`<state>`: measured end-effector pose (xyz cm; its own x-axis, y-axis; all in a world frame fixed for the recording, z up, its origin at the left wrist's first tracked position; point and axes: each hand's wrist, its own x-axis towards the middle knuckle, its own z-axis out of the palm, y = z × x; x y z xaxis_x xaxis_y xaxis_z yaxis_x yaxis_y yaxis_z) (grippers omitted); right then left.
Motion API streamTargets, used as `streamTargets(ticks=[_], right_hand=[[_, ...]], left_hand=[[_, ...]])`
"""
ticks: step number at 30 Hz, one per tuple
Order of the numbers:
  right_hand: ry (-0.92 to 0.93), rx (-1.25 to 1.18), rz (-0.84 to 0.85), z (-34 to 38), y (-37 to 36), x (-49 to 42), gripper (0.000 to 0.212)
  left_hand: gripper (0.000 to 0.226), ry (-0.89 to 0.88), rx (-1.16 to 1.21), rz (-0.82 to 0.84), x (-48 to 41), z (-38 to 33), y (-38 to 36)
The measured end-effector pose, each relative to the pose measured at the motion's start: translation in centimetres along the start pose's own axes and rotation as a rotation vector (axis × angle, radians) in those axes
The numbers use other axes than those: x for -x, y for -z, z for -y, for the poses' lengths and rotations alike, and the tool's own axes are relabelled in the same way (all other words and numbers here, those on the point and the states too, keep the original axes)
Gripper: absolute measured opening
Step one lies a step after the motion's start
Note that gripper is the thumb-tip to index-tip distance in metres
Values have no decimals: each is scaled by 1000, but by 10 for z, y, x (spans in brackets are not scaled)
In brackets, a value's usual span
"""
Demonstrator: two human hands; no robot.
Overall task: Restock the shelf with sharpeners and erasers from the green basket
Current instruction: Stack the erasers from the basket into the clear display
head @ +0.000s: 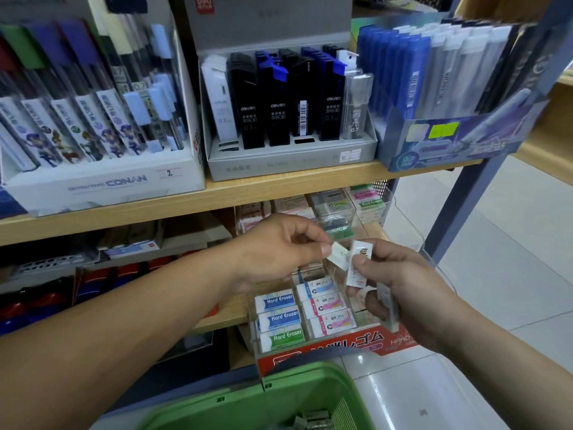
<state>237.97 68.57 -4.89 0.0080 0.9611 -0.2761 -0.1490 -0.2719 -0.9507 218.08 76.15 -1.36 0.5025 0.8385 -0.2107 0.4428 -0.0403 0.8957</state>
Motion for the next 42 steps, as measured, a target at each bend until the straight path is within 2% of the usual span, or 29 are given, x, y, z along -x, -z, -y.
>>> streamTargets(ticks=[4, 6, 9, 16, 21, 26, 30, 32, 35, 38, 42], right_hand=[[27, -5, 20, -1, -3, 1, 20], [32, 0, 29, 0, -5, 2, 20], [27, -39, -57, 2, 1, 0, 21], [50, 26, -197, 5, 2, 1, 15], [162, 145, -398, 12, 9, 2, 14], [147, 64, -478, 18, 24, 12, 13], [112, 21, -451, 18, 33, 24, 9], [98, 17, -432, 18, 36, 29, 9], [98, 12, -430, 18, 40, 32, 7], [96, -14, -441, 16, 45, 33, 8], [102, -29, -435, 13, 48, 32, 10]], left_hand=[[15, 38, 117, 86, 7, 0, -1], [18, 23, 111, 59, 7, 1, -3], [17, 10, 151, -12, 4, 5, 2], [24, 49, 184, 10, 9, 3, 6], [24, 56, 59, 46, 7, -2, -9], [46, -25, -133, 115, -9, -14, -43], [21, -150, -412, -81, -23, -13, -62], [17, -179, -444, -159, -28, -8, -71], [17, -239, -447, -184, -32, -1, -84], [16, -341, -590, -215, -30, 5, -89], [11, -301, -590, -159, -23, 2, -85]])
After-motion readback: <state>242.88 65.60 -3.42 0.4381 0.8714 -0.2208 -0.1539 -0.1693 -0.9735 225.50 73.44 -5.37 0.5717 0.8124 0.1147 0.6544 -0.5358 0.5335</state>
